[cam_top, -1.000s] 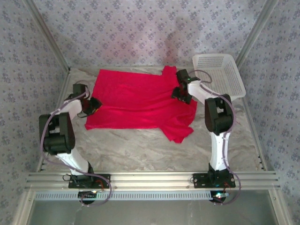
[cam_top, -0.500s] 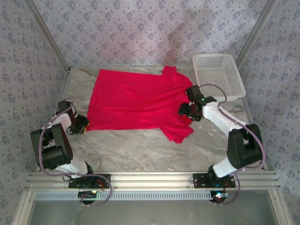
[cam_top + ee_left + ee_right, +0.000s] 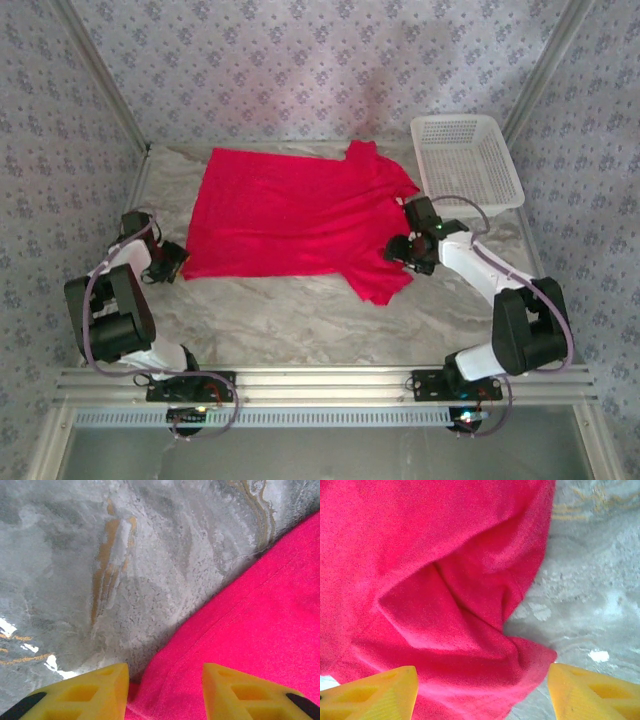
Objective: Fold the inside-out t-shirt
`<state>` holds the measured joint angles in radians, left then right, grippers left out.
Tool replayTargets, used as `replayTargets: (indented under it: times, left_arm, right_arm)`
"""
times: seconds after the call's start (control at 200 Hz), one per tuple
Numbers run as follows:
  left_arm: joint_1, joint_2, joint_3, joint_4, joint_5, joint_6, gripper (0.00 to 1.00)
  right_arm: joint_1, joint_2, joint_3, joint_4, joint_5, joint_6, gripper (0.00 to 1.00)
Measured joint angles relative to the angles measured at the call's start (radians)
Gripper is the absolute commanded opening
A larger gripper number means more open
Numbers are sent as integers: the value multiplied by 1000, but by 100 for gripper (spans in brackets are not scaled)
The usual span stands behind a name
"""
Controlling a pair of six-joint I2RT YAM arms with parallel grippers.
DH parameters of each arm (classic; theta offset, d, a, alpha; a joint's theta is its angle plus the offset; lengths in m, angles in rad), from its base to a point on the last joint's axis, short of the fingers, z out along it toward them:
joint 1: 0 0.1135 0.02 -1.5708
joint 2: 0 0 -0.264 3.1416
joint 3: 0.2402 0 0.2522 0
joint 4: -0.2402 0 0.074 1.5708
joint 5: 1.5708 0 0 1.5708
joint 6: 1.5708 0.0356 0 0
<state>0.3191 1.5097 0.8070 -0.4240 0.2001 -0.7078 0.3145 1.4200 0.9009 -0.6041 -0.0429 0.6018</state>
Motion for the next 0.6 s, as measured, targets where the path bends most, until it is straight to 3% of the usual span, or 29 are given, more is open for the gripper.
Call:
replayTargets:
  times: [0.15, 0.325, 0.46, 0.605]
  left_arm:
    - [0, -10, -16, 1, -7, 1, 34]
    - [0, 4, -21, 29, 4, -7, 8]
    - [0, 19, -22, 45, 17, -14, 1]
    - [0, 19, -22, 54, 20, -16, 0]
  right_arm:
    - [-2, -54, -53, -11, -8, 7, 70]
    - [-2, -110, -123, -10, -26, 41, 60]
    - [-6, -110, -173, 9, -45, 69, 52]
    - [-15, -79, -182, 67, -51, 89, 54]
